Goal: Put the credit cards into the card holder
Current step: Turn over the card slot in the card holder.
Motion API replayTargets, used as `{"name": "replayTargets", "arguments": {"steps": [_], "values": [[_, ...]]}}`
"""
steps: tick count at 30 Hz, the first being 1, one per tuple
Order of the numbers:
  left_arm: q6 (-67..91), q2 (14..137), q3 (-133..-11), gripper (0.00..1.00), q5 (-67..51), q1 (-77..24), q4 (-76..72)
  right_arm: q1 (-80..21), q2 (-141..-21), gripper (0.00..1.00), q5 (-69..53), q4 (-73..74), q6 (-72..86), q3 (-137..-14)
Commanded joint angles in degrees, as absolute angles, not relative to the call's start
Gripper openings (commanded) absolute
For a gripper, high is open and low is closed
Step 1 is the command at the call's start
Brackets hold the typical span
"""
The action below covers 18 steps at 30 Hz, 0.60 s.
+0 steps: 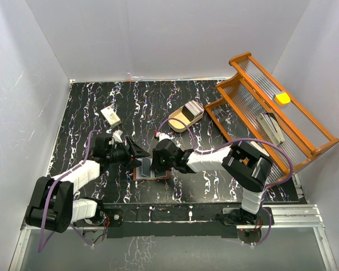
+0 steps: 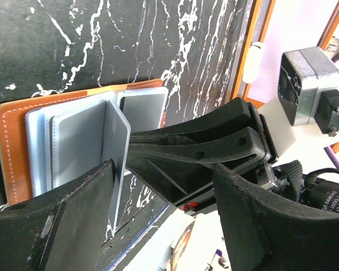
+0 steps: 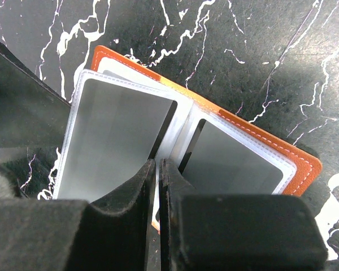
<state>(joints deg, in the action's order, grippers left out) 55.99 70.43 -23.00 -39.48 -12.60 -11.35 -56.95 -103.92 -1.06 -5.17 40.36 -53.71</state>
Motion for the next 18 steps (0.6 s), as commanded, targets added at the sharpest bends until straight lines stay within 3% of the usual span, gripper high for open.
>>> {"name": "replayTargets", "arguments": {"steps": [1, 18], "values": [[58.6, 68.4, -23.3, 0.68, -41.7, -13.4, -13.8, -57.4, -104.4, 0.08, -0.5, -4.7, 38.5, -53.3], [60.7, 69.3, -24.7, 0.68, -39.8, -16.7, -15.2, -57.3, -101.7, 0.11, 0.2, -5.1, 37.3, -52.1]]}}
